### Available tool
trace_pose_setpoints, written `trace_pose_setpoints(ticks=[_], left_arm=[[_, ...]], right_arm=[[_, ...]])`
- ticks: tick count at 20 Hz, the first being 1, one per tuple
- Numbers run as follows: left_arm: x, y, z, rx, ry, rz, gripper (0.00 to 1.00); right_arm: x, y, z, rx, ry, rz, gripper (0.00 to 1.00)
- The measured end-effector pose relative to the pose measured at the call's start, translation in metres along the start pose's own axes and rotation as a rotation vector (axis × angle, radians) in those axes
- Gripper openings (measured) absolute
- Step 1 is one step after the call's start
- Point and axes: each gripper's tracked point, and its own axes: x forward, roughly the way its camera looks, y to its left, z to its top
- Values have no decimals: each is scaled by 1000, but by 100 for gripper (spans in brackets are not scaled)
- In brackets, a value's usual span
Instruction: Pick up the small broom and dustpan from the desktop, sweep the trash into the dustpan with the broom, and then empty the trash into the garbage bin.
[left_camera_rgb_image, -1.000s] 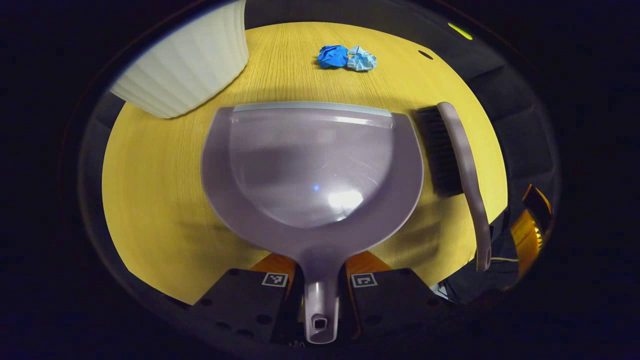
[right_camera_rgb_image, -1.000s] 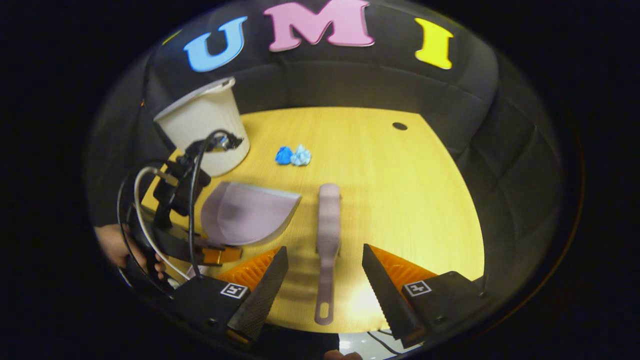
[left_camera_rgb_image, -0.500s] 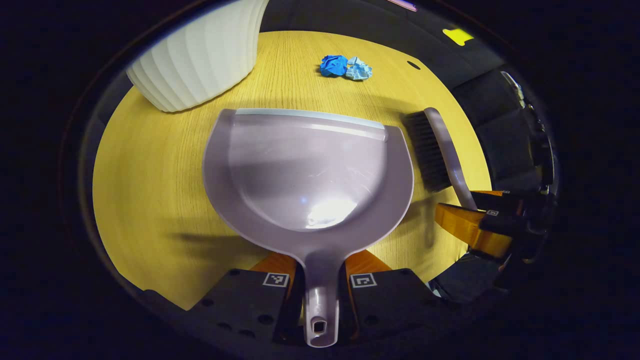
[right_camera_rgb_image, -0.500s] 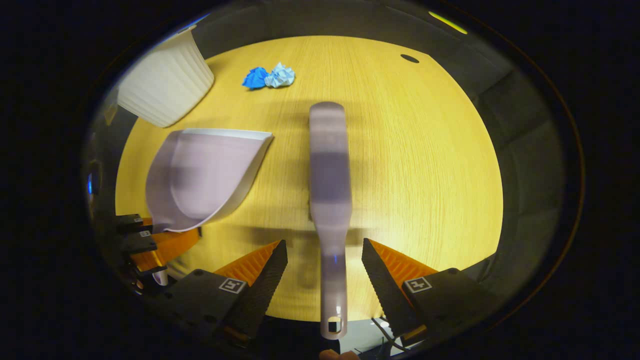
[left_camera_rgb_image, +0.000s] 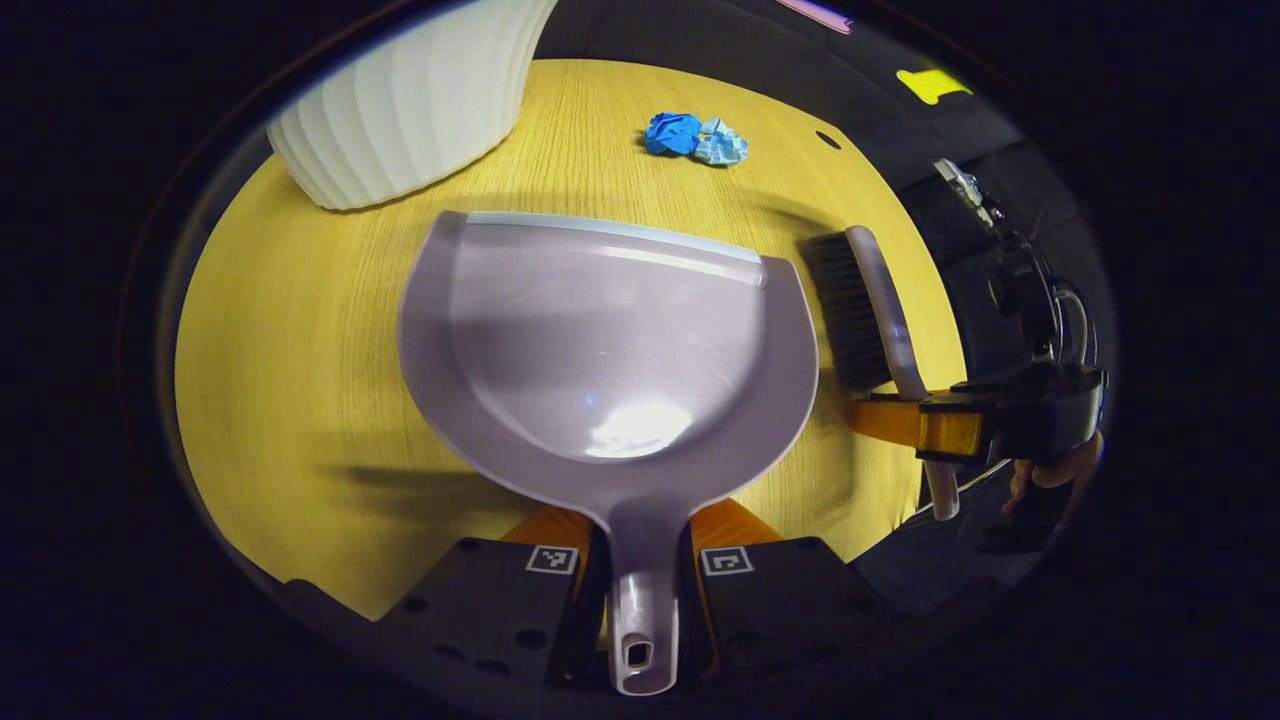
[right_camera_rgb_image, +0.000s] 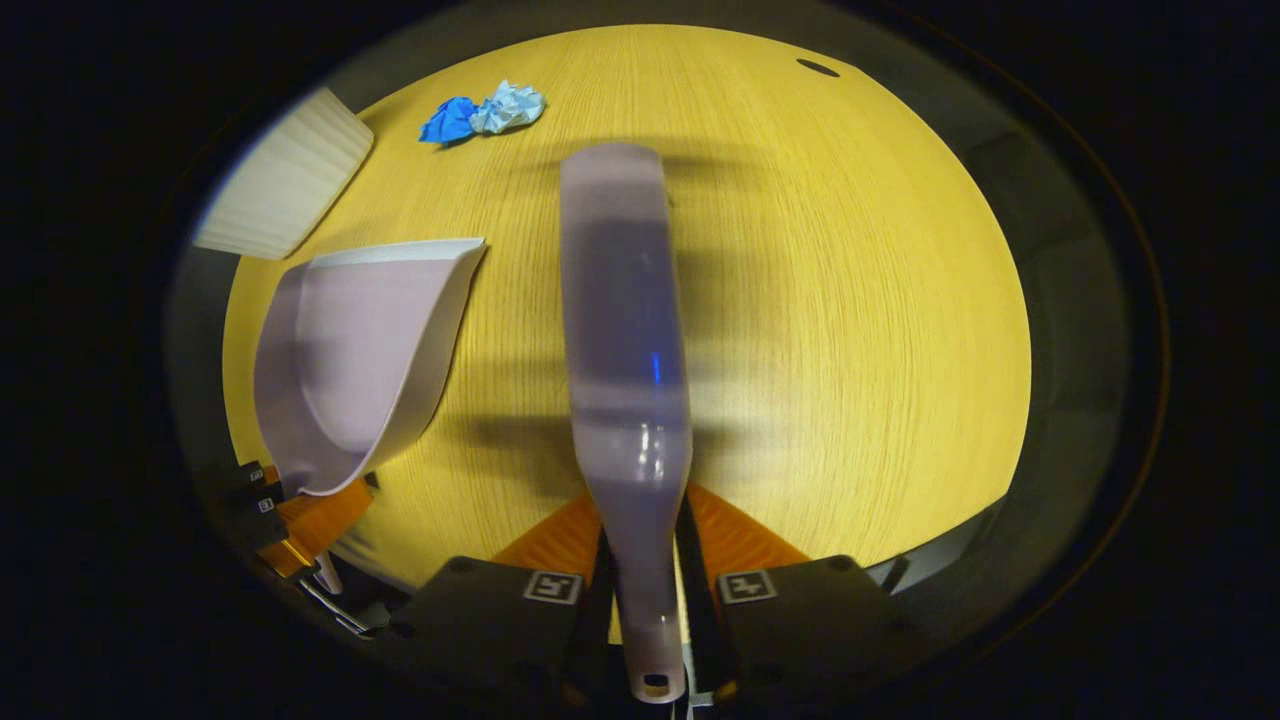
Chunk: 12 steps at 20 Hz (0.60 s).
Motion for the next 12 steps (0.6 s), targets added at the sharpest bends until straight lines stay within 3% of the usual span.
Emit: trace_pose_setpoints(ticks=[1, 6, 12], left_arm=[[0, 1, -1, 4, 5, 3, 28], [-7, 15, 0, 72, 35, 12, 29], [-24, 50, 19, 269, 114, 44, 29]], right_arm=[[-3, -1, 3, -7, 7, 5, 32], [-19, 0, 28, -41, -7, 65, 28], [-34, -32, 113, -197, -51, -26, 28]])
